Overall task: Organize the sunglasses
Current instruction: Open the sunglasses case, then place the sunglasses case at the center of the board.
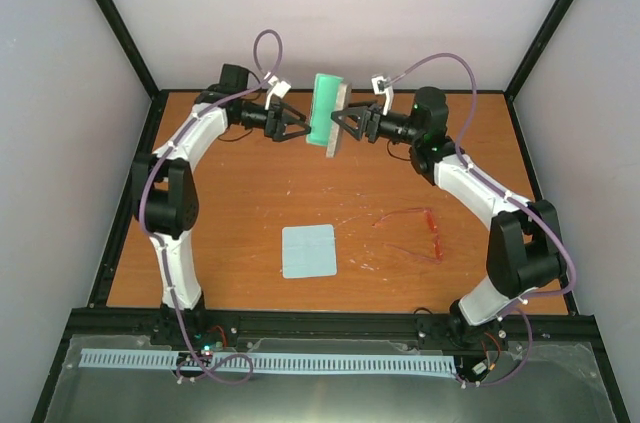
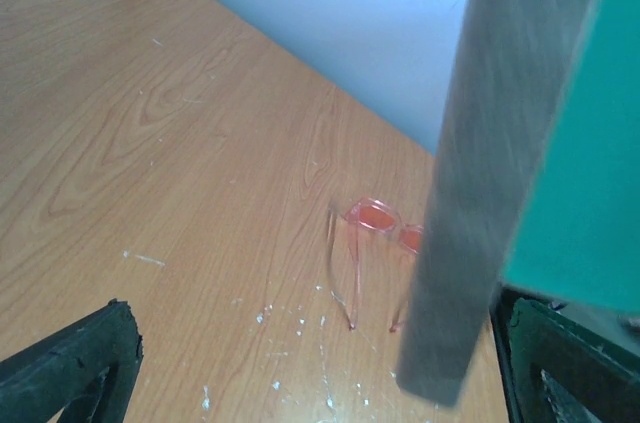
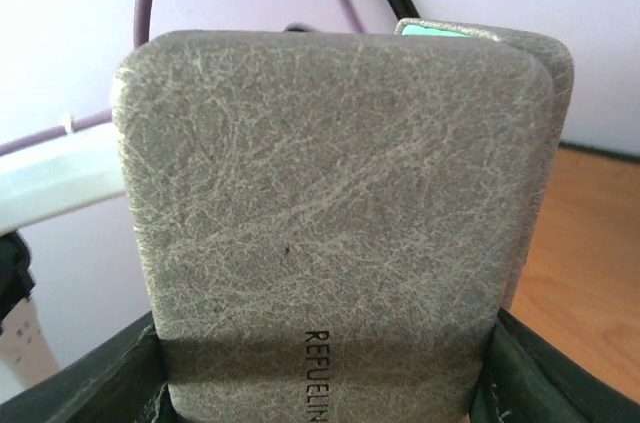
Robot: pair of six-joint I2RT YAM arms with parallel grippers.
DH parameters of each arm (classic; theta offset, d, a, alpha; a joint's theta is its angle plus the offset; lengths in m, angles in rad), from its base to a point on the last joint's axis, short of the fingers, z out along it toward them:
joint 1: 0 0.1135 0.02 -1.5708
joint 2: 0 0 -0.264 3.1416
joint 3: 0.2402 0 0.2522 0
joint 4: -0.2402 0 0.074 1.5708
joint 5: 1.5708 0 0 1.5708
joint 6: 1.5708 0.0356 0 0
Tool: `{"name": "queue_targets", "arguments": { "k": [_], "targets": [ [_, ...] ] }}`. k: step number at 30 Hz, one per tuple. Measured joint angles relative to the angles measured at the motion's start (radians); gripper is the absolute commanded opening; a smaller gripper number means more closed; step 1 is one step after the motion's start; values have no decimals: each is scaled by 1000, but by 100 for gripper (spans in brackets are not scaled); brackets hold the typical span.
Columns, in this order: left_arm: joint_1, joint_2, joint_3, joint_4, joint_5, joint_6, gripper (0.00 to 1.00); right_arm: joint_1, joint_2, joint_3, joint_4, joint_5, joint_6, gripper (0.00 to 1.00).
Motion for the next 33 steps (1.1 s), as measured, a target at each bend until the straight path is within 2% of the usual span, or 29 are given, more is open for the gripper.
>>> {"name": "queue_targets", "arguments": {
  "k": [5, 9, 12, 15, 16, 17, 21, 22, 26, 28, 30, 31, 33],
  "targets": [
    [12, -127, -200, 127, -8, -72, 99, 1, 12, 0, 140, 52, 63, 3],
    [10, -142, -226, 187, -12, -116, 99, 0, 39, 0, 201, 65, 101, 3],
    [6, -142, -226, 238, -11, -153, 91, 0, 54, 0, 213, 65, 117, 3],
    [4, -141, -225, 278, -11, -190, 71, 0, 57, 0, 225, 65, 134, 3],
    [2, -141, -223, 286, -11, -203, 66, 1, 57, 0, 233, 65, 140, 3],
    [-1, -140, -220, 296, -11, -212, 65, 1, 57, 0, 242, 65, 146, 3],
    [-12, -127, -202, 319, -8, -232, 70, 1, 57, 0, 267, 63, 166, 3],
    [-17, -122, -199, 324, -8, -236, 67, 1, 57, 0, 271, 61, 169, 3],
    [-45, -109, -197, 350, -6, -273, 46, 1, 57, 0, 277, 55, 175, 3],
    [-56, -105, -194, 363, -1, -291, 28, 1, 57, 0, 277, 55, 177, 3],
    [-62, -102, -184, 370, 9, -308, 5, 0, 57, 0, 275, 57, 176, 3],
    [-64, -102, -180, 374, 12, -316, 1, 0, 57, 0, 274, 59, 174, 3],
    [-66, -102, -168, 375, 18, -321, 0, -2, 57, 0, 276, 65, 166, 3]
  ]
}}
